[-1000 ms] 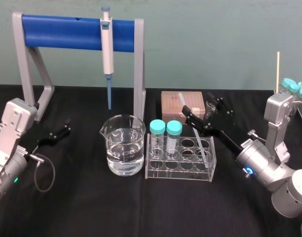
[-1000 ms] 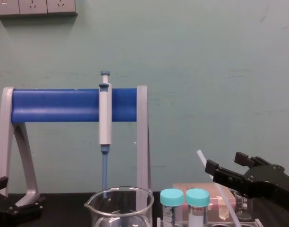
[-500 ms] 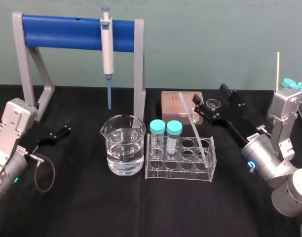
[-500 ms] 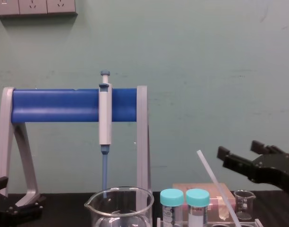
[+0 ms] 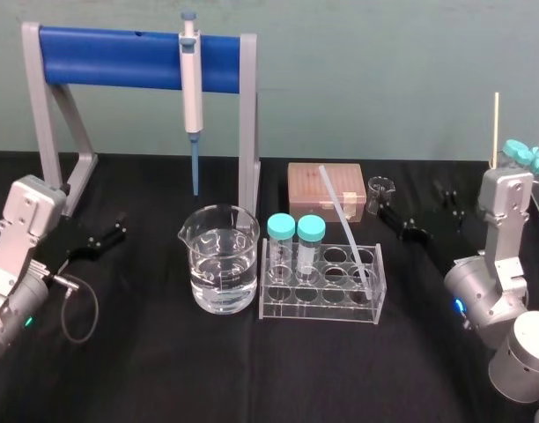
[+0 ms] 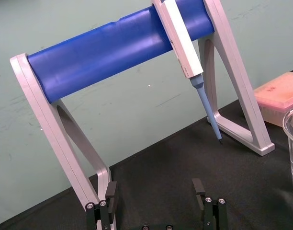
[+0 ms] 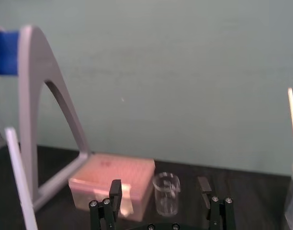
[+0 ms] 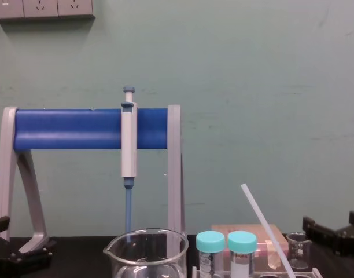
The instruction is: Pick up the stirring rod with one hand, then place it down.
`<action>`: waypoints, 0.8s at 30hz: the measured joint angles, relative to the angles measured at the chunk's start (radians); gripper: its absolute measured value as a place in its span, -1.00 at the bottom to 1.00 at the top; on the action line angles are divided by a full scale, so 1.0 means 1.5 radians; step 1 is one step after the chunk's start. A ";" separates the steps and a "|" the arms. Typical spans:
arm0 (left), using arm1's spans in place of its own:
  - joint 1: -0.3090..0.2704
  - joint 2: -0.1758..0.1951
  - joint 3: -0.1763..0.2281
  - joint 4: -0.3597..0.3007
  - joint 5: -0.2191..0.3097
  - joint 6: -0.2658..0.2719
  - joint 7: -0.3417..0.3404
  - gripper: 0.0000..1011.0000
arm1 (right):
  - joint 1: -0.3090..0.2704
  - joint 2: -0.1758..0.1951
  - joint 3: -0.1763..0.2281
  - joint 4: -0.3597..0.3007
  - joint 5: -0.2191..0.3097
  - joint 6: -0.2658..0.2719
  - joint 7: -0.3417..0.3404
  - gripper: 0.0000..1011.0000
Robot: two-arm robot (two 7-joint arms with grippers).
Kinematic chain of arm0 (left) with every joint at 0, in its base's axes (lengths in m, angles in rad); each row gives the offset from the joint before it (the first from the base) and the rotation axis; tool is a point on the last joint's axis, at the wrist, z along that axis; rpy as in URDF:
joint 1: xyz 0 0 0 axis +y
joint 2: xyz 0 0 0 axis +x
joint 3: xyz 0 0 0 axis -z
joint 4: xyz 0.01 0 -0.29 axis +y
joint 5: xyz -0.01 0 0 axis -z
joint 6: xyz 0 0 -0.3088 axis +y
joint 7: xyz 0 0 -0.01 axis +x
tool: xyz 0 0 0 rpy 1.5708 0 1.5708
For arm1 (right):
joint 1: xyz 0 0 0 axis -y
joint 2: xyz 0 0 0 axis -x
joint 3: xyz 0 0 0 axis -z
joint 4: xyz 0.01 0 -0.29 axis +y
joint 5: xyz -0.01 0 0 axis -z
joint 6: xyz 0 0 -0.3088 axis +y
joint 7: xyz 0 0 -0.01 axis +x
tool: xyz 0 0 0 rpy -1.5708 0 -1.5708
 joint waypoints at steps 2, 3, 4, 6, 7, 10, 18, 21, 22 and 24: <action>0.000 0.000 0.000 0.000 0.000 0.000 0.000 0.98 | -0.001 0.000 0.002 0.005 -0.004 0.013 0.000 0.98; 0.000 0.000 0.000 0.000 0.000 0.000 0.000 0.98 | -0.001 -0.001 0.003 0.008 -0.006 0.020 0.000 0.98; 0.000 0.000 0.000 0.000 0.000 0.000 0.000 0.98 | -0.002 -0.001 0.004 0.009 -0.007 0.024 0.000 0.98; 0.000 0.000 0.000 0.000 0.000 0.000 0.000 0.98 | -0.003 -0.002 0.005 0.010 -0.010 0.030 0.000 0.98; 0.000 0.000 0.000 0.000 0.000 0.000 0.000 0.98 | -0.003 -0.002 0.005 0.011 -0.012 0.033 0.001 0.98; 0.000 0.000 0.000 0.000 0.000 0.000 0.000 0.98 | -0.003 -0.002 0.006 0.012 -0.016 0.037 0.001 0.98; 0.000 0.000 0.000 0.000 0.000 0.000 0.000 0.98 | -0.003 -0.002 0.005 0.012 -0.015 0.035 0.002 0.98; 0.000 0.000 0.000 0.000 0.000 0.000 0.000 0.98 | -0.003 -0.002 0.005 0.012 -0.014 0.034 0.003 0.98; 0.000 0.000 0.000 0.000 0.000 0.000 0.000 0.98 | -0.003 -0.002 0.005 0.012 -0.014 0.034 0.003 0.98; 0.000 0.000 0.000 0.000 0.000 0.000 0.000 0.98 | -0.003 -0.002 0.005 0.012 -0.013 0.033 0.003 0.98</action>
